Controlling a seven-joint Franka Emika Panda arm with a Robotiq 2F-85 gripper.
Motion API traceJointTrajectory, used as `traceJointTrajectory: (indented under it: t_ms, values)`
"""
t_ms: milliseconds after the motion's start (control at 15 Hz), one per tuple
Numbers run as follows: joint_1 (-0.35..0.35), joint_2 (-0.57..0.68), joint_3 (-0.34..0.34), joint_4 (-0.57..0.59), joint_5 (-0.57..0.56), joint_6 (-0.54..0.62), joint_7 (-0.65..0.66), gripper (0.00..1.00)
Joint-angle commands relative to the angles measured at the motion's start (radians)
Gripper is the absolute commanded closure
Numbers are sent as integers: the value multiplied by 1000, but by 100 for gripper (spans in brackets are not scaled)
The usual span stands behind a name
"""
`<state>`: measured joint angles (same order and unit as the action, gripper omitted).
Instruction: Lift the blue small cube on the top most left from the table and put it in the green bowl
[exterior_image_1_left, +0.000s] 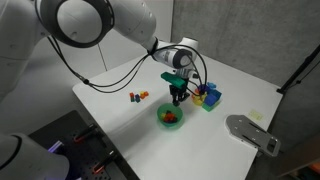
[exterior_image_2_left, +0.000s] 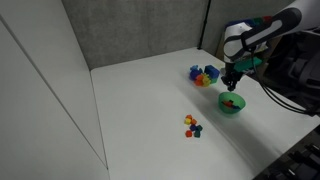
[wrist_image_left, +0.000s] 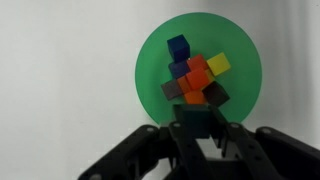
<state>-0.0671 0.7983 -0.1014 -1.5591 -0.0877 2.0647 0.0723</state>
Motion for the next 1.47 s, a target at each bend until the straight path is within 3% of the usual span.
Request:
traceJointTrajectory:
  t_ms: [0, 1000, 1067, 1133, 1400]
  values:
    - [-24, 11, -1, -24, 17, -1, 1, 90]
    - [-30, 29, 20, -147, 13, 187, -45, 90]
    - [-30, 27, 22, -149, 14, 187, -47, 60]
    - [-32, 21, 25, -153, 16, 190, -51, 45]
    - [-39, -27, 43, -159, 23, 160, -92, 14]
